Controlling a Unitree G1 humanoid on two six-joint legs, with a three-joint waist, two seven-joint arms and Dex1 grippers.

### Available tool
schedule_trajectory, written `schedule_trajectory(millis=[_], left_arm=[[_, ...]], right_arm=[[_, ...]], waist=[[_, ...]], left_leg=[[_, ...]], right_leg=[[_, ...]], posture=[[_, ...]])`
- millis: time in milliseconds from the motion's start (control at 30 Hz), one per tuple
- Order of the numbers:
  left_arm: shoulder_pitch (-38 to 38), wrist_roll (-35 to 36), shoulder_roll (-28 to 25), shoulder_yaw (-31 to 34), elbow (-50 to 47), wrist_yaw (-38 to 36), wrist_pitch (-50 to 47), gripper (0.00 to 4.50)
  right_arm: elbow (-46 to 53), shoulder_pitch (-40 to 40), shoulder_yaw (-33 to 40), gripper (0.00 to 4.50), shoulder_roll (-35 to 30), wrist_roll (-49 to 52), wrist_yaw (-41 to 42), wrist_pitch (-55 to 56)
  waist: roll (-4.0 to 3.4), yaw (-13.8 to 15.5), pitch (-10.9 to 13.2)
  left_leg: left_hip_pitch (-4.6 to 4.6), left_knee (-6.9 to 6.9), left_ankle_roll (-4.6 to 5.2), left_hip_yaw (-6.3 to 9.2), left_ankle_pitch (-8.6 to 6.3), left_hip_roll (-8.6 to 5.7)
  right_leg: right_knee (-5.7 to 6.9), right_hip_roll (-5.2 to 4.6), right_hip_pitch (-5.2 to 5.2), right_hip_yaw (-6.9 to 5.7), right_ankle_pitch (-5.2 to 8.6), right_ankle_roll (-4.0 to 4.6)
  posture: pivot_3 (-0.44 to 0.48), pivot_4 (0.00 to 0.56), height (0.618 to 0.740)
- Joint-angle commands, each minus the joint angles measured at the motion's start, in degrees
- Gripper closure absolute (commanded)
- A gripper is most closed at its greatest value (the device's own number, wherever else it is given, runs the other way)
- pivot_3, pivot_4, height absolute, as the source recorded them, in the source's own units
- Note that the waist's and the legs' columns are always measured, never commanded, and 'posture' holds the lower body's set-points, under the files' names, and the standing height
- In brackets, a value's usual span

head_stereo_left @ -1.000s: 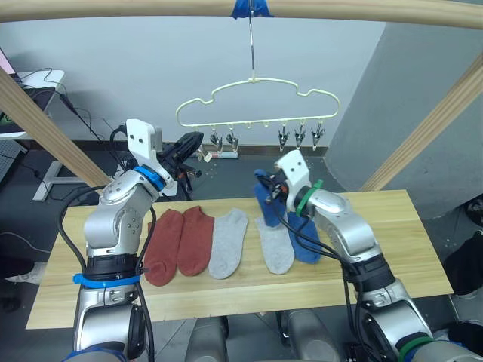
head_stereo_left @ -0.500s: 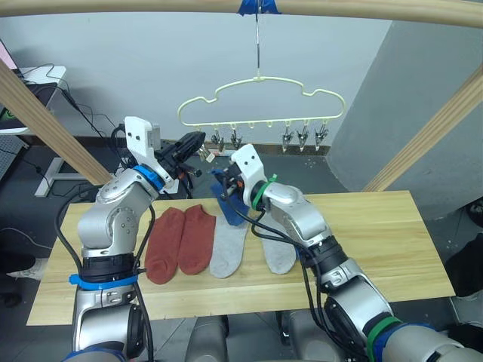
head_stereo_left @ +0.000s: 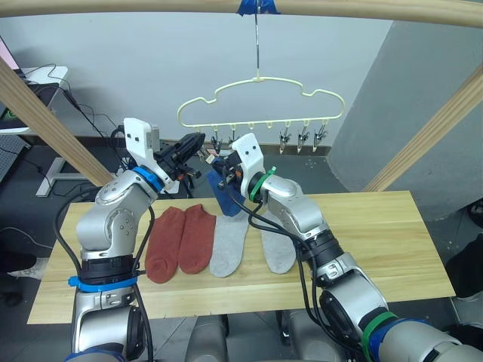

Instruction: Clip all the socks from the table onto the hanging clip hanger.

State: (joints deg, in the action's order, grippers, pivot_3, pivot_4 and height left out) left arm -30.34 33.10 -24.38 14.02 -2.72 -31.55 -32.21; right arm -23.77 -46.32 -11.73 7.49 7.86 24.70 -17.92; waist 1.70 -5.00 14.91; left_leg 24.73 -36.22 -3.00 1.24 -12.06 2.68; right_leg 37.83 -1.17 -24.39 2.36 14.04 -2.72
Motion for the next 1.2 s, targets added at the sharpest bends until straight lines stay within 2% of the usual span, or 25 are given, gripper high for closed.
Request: schedule_trajectory(millis=[33, 100, 333, 667, 800, 933, 1033, 1200], left_arm=[[0.0, 1.4, 0.6, 0.3, -3.4, 0.6, 0.0, 4.50], [-0.1, 2.4, 1.1, 0.9, -3.3, 1.3, -0.8, 4.50], [0.6, 5.0, 0.9, 1.0, -4.6, 1.3, -3.8, 2.47], [3.3, 7.0, -0.8, 2.5, -7.7, 1.8, -6.0, 2.47], [4.2, 6.7, -1.7, 2.9, -8.6, 2.1, -5.9, 2.43], [5.2, 5.9, -2.5, 2.6, -9.5, 2.2, -5.2, 2.43], [6.4, 3.7, -3.4, 2.0, -10.0, 2.1, -3.1, 2.43], [8.7, -2.5, -3.5, -0.2, -10.2, 2.4, 3.5, 2.43]], right_arm=[[2.3, -2.5, 1.0, 4.49, 3.9, 2.3, 0.3, 0.9], [2.3, -2.6, 0.9, 4.49, 4.2, 2.7, 0.4, 0.9], [2.3, -2.8, 0.3, 4.50, 5.1, 3.6, 0.2, 1.1], [1.3, -2.7, -0.7, 4.50, 5.4, 3.8, 0.4, 1.6], [1.0, -2.2, -1.4, 3.42, 5.2, 3.4, 0.6, 2.3], [1.0, -1.8, -2.9, 2.04, 4.4, 2.5, 1.3, 1.7], [2.2, -1.2, -6.7, 0.98, 1.7, -0.6, 2.7, 1.0], [9.7, 2.7, -10.3, 0.98, -3.9, -4.1, 5.6, -1.2]], waist=[[0.00, 0.0, 0.0], [0.00, 0.0, 0.0], [0.00, -0.1, 0.0], [0.01, -0.1, 0.0], [0.01, -0.1, 0.0], [0.02, -0.1, 0.0], [0.02, -0.1, 0.0], [0.03, 0.1, 0.0]], left_leg=[[0.00, -0.01, 0.00, 0.00, 0.00, 0.00], [0.00, -0.04, 0.00, 0.00, 0.00, 0.00], [0.00, -0.12, 0.00, 0.01, 0.00, 0.00], [0.00, -0.29, 0.00, 0.04, 0.00, 0.01], [0.00, -0.31, 0.00, 0.04, 0.00, 0.01], [0.00, -0.33, 0.00, 0.03, 0.00, 0.01], [0.00, -0.34, 0.00, 0.04, 0.00, 0.02], [0.00, -0.36, 0.00, 0.04, 0.00, 0.01]], right_leg=[[0.01, 0.00, 0.00, 0.00, 0.00, 0.00], [0.03, 0.00, 0.00, 0.01, 0.00, 0.00], [0.13, 0.01, 0.00, 0.01, 0.00, 0.00], [0.25, 0.02, 0.01, 0.00, 0.00, 0.00], [0.26, 0.03, 0.01, 0.01, 0.00, 0.00], [0.26, 0.02, 0.01, 0.01, 0.00, 0.00], [0.27, 0.03, 0.01, 0.01, 0.00, 0.00], [0.27, 0.02, 0.01, 0.01, -0.01, 0.01]], posture=[[-0.157, 0.243, 0.740], [-0.157, 0.242, 0.740], [-0.157, 0.238, 0.740], [-0.140, 0.227, 0.740], [-0.137, 0.226, 0.740], [-0.139, 0.224, 0.740], [-0.140, 0.223, 0.740], [-0.144, 0.227, 0.740]])
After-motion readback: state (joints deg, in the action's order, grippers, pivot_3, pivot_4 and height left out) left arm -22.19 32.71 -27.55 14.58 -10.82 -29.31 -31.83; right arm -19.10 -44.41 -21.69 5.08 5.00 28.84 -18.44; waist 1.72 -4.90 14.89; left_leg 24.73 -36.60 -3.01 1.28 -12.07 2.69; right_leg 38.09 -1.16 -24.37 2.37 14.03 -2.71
